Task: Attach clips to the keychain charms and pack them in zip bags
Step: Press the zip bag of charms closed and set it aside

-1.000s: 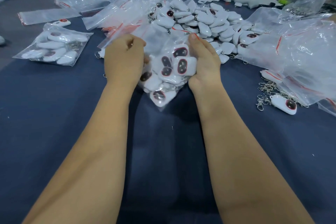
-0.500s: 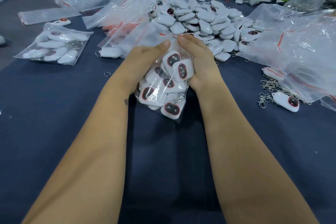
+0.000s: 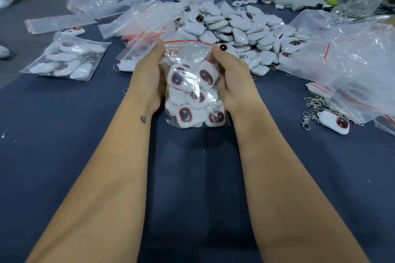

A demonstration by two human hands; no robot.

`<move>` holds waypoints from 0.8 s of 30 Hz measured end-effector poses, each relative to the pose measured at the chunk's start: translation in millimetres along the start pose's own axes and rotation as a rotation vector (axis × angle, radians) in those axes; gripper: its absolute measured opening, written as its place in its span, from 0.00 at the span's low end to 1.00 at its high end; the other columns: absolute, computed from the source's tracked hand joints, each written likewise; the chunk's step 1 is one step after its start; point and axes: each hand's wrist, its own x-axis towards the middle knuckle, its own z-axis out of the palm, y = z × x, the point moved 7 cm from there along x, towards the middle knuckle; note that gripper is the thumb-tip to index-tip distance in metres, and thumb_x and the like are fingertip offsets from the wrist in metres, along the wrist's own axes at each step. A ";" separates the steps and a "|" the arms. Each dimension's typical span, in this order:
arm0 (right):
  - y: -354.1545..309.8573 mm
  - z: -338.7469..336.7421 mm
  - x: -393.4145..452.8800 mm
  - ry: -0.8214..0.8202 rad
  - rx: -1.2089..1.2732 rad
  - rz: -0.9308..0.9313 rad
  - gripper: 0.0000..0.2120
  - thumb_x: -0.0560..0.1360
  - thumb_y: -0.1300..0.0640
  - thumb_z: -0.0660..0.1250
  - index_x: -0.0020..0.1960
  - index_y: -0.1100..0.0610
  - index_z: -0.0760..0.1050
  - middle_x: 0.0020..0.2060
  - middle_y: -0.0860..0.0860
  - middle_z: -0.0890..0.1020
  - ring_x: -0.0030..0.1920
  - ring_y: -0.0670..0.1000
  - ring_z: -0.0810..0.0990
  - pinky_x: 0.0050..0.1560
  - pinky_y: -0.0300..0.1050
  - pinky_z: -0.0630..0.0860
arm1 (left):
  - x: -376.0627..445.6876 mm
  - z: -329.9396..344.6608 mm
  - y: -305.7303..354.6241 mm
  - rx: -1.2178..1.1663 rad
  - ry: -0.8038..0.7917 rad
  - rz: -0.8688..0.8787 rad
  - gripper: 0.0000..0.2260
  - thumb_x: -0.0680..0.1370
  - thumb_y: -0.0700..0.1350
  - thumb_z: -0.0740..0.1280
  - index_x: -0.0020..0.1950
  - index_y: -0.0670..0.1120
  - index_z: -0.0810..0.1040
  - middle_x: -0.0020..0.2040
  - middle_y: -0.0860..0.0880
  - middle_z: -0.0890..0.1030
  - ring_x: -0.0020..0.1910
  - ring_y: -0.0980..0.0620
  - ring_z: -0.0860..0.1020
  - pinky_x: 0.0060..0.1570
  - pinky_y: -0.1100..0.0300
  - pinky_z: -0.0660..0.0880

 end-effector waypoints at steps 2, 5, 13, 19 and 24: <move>2.7 3.2 -0.8 -0.009 0.035 0.033 0.17 0.75 0.58 0.69 0.27 0.55 0.80 0.30 0.51 0.80 0.32 0.50 0.77 0.45 0.47 0.74 | -2.1 -0.7 0.1 -0.030 0.024 0.001 0.18 0.83 0.55 0.59 0.53 0.44 0.82 0.49 0.42 0.86 0.49 0.44 0.85 0.46 0.52 0.81; 4.3 2.4 -1.0 0.012 0.097 0.049 0.13 0.72 0.60 0.69 0.28 0.55 0.79 0.30 0.50 0.79 0.30 0.49 0.77 0.42 0.44 0.73 | 0.1 -1.1 -1.7 -0.049 0.049 0.014 0.21 0.83 0.52 0.59 0.41 0.45 0.86 0.42 0.45 0.86 0.41 0.47 0.85 0.40 0.56 0.81; -4.2 -4.6 -2.5 0.098 0.055 -0.070 0.08 0.76 0.63 0.69 0.38 0.59 0.77 0.31 0.52 0.81 0.32 0.50 0.78 0.44 0.46 0.77 | 6.2 -14.2 -1.3 -0.079 0.196 0.113 0.08 0.78 0.40 0.70 0.38 0.42 0.80 0.32 0.47 0.83 0.31 0.51 0.81 0.38 0.58 0.80; -8.8 -8.1 -5.7 0.148 0.071 -0.108 0.09 0.76 0.67 0.68 0.38 0.60 0.76 0.29 0.51 0.79 0.32 0.48 0.77 0.35 0.41 0.78 | 6.5 -15.3 -2.8 -0.093 0.189 0.111 0.12 0.77 0.41 0.71 0.33 0.47 0.83 0.35 0.47 0.83 0.35 0.50 0.80 0.46 0.54 0.80; -10.4 -8.1 -7.1 0.150 0.066 -0.133 0.10 0.76 0.67 0.68 0.37 0.59 0.77 0.28 0.50 0.79 0.30 0.45 0.77 0.35 0.38 0.78 | 3.3 -13.8 -1.3 -0.095 0.201 0.111 0.14 0.78 0.40 0.70 0.31 0.47 0.82 0.33 0.50 0.82 0.30 0.53 0.79 0.36 0.61 0.78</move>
